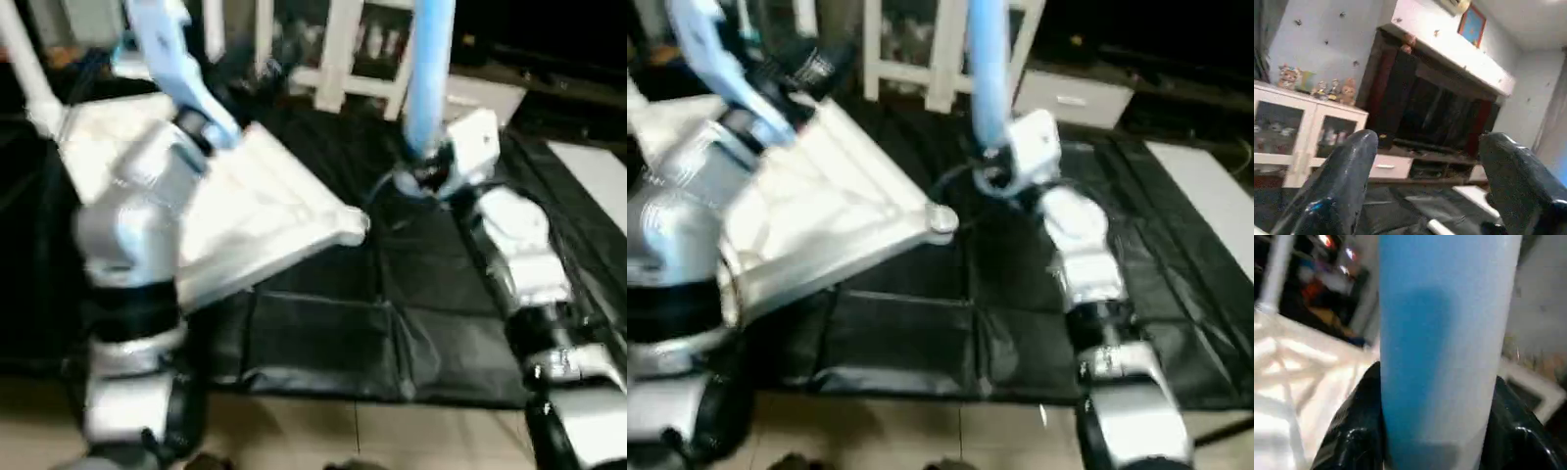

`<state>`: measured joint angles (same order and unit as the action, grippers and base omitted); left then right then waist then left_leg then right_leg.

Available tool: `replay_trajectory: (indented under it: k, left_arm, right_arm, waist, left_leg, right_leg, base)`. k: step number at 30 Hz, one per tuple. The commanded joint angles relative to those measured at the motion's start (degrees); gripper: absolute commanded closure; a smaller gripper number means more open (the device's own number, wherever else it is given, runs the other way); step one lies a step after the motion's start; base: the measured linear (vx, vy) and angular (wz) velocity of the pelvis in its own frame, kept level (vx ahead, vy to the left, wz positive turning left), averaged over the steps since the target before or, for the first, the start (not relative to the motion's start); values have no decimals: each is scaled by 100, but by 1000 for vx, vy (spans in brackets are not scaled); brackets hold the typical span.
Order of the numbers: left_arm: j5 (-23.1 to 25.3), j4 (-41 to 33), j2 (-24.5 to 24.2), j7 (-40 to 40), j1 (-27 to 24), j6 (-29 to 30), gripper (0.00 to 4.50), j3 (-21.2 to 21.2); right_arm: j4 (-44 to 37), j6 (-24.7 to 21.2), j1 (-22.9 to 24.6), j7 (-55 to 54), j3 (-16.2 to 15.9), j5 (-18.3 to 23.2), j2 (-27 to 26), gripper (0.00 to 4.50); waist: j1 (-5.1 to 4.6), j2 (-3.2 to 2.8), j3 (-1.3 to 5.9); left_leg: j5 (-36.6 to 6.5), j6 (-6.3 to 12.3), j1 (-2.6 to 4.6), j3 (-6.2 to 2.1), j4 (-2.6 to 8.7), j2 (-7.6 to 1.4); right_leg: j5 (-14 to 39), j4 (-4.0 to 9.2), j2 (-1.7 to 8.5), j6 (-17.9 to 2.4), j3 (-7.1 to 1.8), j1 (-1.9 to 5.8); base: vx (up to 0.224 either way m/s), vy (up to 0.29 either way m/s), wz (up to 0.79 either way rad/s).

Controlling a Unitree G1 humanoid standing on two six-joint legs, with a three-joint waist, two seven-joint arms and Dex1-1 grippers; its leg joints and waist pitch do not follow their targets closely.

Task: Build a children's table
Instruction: Pick table leg

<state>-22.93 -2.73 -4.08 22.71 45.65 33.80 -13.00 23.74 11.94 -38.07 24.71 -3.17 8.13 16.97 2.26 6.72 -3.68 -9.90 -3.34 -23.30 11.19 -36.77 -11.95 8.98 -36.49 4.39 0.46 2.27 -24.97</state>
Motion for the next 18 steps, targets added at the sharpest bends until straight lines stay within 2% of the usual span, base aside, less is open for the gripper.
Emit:
replay_trajectory:
  k: [1, 2, 3, 4, 5, 7, 10, 11, 13, 14, 15, 18]
  left_arm:
    - [-93, -23, 112, 23, 103, -16, 30, 276]
    - [-150, -19, 183, 121, 183, -40, 15, 365]
    - [-218, -46, 246, 184, 256, -22, 15, 384]
    - [-348, -91, 331, 222, 329, 17, 7, 345]
    - [-348, -91, 331, 222, 329, 17, 5, 345]
    - [-804, -333, 482, 432, 432, 202, 2, 276]
    - [-1017, -509, 489, 609, 430, 317, 0, 318]
    - [-1011, -590, 416, 750, 360, 330, 0, 425]
    - [-1011, -590, 416, 750, 360, 330, 0, 425]
    - [-804, -652, 207, 977, 187, 210, 0, 737]
    - [-689, -654, 140, 1030, 109, 136, 0, 875]
    - [-618, -638, 103, 1039, 45, 94, 0, 979]
  right_arm:
    - [-227, 203, 185, -192, 13, -234, 101, 264]
    - [-389, 334, 294, -230, -106, -432, 141, 264]
    - [-553, 330, 394, -211, -149, -611, 155, 264]
    - [-653, 264, 473, -181, -162, -711, 151, 264]
    - [-653, 264, 473, -181, -162, -711, 151, 264]
    - [-902, -18, 657, -174, -116, -785, 116, 264]
    - [-1166, -256, 805, -171, -106, -763, 111, 264]
    - [-1271, -374, 862, -182, -100, -729, 107, 264]
    - [-1271, -374, 862, -182, -100, -729, 107, 264]
    - [-1628, -738, 1008, -288, -138, -641, 142, 264]
    - [-1783, -862, 1082, -341, -159, -618, 167, 264]
    - [-1942, -972, 1167, -387, -162, -657, 167, 264]
  waist:
    - [-36, -114, 438]
    - [-58, -176, 440]
    - [-48, -167, 459]
    - [-63, -142, 464]
    - [-80, -187, 475]
    - [-85, -190, 464]
    - [-92, -183, 464]
    - [-91, -204, 464]
    - [-107, -197, 460]
    - [-98, -200, 453]
    - [-85, -205, 457]
    - [-115, -222, 463]
  left_leg:
    - [-1985, -205, 258, -52, 454, -99]
    - [-2056, -280, 229, -76, 482, -92]
    - [-2049, -293, 230, -82, 479, -88]
    - [-1974, -301, 180, -94, 495, -80]
    - [-1953, -298, 184, -93, 492, -78]
    - [-1949, -227, 169, -83, 491, -69]
    - [-1912, -172, 150, -81, 478, -57]
    - [-1857, -153, 153, -78, 475, -56]
    - [-1832, -145, 153, -79, 483, -60]
    - [-1843, -146, 175, -76, 479, -58]
    - [-1810, -130, 176, -80, 482, -55]
    - [-1731, -177, 176, -78, 491, -71]
  right_leg:
    - [1842, 520, 161, -697, -125, 144]
    - [1828, 528, 154, -655, -122, 177]
    - [1779, 514, 164, -652, -114, 197]
    - [1678, 498, 165, -639, -118, 238]
    - [1522, 503, 167, -651, -127, 241]
    - [1414, 502, 168, -717, -136, 266]
    - [1489, 496, 166, -702, -132, 280]
    - [1503, 502, 174, -688, -139, 283]
    - [1535, 511, 160, -659, -136, 282]
    - [1584, 524, 153, -647, -136, 274]
    - [1572, 526, 150, -632, -141, 283]
    - [1413, 494, 142, -666, -147, 280]
  base:
    - [0, 0, 0]
    - [0, 0, 0]
    - [0, 0, 0]
    - [0, 0, 0]
    - [0, 0, 0]
    - [0, 0, 0]
    - [0, 0, 0]
    - [0, 0, 0]
    - [0, 0, 0]
    - [0, 0, 0]
    - [0, 0, 0]
    - [0, 0, 0]
